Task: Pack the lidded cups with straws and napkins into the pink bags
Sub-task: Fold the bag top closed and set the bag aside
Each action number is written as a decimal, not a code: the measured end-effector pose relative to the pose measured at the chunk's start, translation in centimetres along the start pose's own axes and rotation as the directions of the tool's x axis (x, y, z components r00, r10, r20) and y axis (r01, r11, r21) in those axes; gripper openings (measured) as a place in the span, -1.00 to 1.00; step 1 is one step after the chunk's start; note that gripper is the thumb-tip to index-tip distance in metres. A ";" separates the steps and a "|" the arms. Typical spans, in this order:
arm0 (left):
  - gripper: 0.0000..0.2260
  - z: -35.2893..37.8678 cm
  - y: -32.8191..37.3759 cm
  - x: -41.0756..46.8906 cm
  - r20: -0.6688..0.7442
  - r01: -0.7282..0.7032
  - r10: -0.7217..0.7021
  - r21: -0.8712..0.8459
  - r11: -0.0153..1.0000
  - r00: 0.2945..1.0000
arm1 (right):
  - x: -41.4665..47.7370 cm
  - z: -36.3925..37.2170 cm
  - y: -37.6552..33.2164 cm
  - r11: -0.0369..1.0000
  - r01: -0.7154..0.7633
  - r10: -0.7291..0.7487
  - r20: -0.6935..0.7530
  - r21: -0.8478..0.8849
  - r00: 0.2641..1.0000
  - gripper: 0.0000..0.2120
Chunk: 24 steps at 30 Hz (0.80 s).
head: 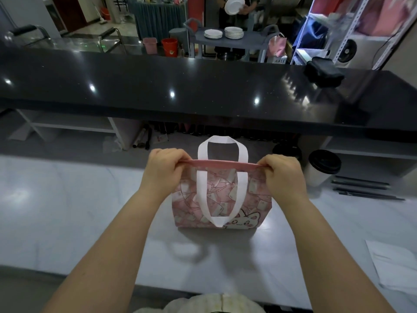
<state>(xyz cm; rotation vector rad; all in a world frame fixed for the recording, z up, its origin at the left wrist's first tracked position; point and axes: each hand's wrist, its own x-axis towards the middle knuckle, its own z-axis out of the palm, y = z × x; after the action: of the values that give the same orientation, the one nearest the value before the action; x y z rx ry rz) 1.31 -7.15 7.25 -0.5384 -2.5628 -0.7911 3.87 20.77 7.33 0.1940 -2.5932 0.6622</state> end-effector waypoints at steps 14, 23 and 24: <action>-0.63 1.5 -2.2 -0.8 -0.028 0.353 -0.441 -0.552 0.755 0.897 | -0.5 2.0 2.4 0.782 -0.308 0.356 0.017 0.542 0.934 -0.67; -0.74 5.4 -3.6 -9.3 0.128 0.519 -0.601 -0.662 0.541 0.789 | -8.8 4.9 4.9 0.388 -0.467 0.495 0.248 0.794 0.833 -0.74; -0.75 5.7 -3.5 -9.4 0.126 0.517 -0.606 -0.672 0.530 0.785 | -9.1 5.2 4.7 0.375 -0.465 0.495 0.251 0.802 0.832 -0.70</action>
<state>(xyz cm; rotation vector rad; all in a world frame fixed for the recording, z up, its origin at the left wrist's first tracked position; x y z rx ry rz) 6.17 -8.74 -3.12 0.2150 -2.2475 -1.9735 8.72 22.58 -2.88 -0.3237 -2.0169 2.1167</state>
